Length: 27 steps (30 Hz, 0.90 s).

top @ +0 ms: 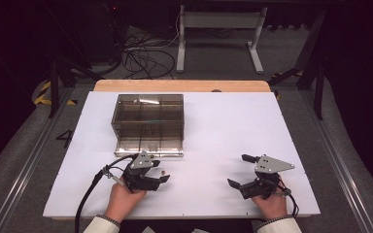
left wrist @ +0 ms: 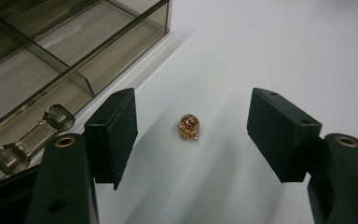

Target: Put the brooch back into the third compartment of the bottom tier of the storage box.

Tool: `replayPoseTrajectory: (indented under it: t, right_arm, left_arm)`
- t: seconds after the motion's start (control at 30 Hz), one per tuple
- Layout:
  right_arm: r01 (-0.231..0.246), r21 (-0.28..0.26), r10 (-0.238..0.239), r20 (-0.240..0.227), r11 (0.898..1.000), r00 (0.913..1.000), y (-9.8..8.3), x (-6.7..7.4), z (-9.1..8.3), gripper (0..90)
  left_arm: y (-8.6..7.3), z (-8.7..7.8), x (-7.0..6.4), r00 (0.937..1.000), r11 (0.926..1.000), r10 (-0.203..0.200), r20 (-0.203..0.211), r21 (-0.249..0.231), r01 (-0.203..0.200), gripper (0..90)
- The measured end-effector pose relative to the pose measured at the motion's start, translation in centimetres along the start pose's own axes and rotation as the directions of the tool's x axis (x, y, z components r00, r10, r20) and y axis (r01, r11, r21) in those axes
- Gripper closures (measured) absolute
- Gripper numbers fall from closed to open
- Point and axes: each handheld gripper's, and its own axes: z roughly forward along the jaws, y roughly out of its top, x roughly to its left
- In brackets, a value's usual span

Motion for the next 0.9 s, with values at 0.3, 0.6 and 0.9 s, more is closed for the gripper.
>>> replayPoseTrajectory:
  t: [0.3, 0.6, 0.9]
  right_arm:
    - [0.0, 0.002, 0.0, -0.003, 1.0, 1.0, 0.0, 0.0, 0.0, 0.5]
    - [0.001, 0.003, -0.001, -0.004, 1.0, 1.0, 0.0, 0.0, 0.0, 0.6]
    - [0.001, 0.005, -0.001, -0.006, 1.0, 1.0, 0.0, 0.0, 0.1, 0.6]
  left_arm:
    - [0.2, 0.3, -0.4, 0.9989, 0.9985, 0.042, -0.022, 0.036, -0.042, 51.1]
    - [0.4, 0.7, -1.0, 0.996, 0.9953, 0.075, -0.047, 0.064, -0.072, 62.2]
    - [0.4, 0.8, -1.0, 0.9962, 0.9961, 0.067, -0.056, 0.062, -0.064, 78.1]
